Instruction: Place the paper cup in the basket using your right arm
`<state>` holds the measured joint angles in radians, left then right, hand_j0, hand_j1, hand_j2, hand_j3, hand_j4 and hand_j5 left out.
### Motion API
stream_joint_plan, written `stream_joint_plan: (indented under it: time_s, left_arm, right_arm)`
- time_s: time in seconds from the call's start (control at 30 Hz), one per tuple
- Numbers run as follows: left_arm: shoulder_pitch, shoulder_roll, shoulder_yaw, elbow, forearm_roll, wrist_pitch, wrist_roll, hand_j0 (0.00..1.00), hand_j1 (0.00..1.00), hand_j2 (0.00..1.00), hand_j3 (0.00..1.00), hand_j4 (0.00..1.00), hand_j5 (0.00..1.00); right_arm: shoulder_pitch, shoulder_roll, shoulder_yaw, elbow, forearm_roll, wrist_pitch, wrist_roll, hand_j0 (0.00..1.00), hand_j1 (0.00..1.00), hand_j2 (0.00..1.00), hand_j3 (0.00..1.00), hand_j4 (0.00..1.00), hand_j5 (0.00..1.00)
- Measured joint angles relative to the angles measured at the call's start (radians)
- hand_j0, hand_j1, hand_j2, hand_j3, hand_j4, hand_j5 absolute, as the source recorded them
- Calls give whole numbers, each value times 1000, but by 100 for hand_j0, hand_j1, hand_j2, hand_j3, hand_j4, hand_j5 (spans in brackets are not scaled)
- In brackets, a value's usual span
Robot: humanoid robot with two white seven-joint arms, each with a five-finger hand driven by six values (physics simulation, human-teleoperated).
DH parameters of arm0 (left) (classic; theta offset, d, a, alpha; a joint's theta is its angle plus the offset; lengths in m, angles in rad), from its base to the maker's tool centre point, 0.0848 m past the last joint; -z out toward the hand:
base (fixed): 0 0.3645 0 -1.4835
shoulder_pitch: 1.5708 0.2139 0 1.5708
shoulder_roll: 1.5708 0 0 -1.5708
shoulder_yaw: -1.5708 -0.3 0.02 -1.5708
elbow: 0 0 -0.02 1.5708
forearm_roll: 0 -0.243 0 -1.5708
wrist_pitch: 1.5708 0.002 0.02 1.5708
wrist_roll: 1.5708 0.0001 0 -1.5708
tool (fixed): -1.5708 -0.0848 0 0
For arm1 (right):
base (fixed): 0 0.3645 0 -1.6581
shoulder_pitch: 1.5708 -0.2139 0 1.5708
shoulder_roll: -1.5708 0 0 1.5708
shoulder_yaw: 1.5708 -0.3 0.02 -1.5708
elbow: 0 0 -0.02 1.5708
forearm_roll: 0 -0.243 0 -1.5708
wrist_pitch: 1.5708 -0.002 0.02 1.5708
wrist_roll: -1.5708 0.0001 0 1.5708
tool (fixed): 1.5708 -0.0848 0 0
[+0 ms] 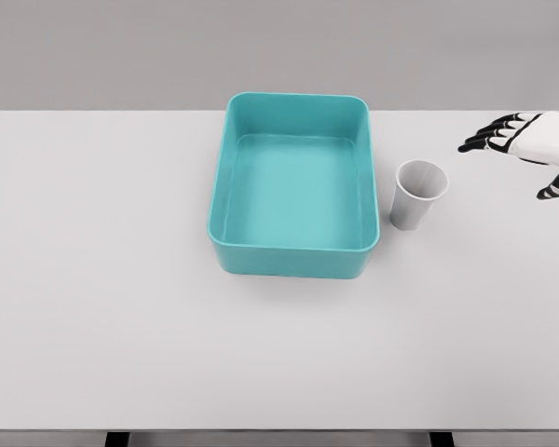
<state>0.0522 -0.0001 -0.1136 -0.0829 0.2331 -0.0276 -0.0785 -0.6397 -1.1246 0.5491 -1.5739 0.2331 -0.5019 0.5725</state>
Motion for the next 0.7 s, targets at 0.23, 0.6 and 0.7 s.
stream_joint_plan:
  time_s: [0.23,0.6,0.7]
  left_arm:
    - [0,0,0,0,0,0,0,100,100,100,100,100,100]
    - [0,0,0,0,0,0,-1,100,100,100,100,100,100]
    - [0,0,0,0,0,0,0,100,100,100,100,100,100]
  right_arm:
    - [-6,50,-1,41,-67,8,15,100,100,100,100,100,100]
    - [0,305,14,449,-615,180,38,100,100,100,100,100,100]
    - [6,335,26,494,-628,182,38,100,100,100,100,100,100]
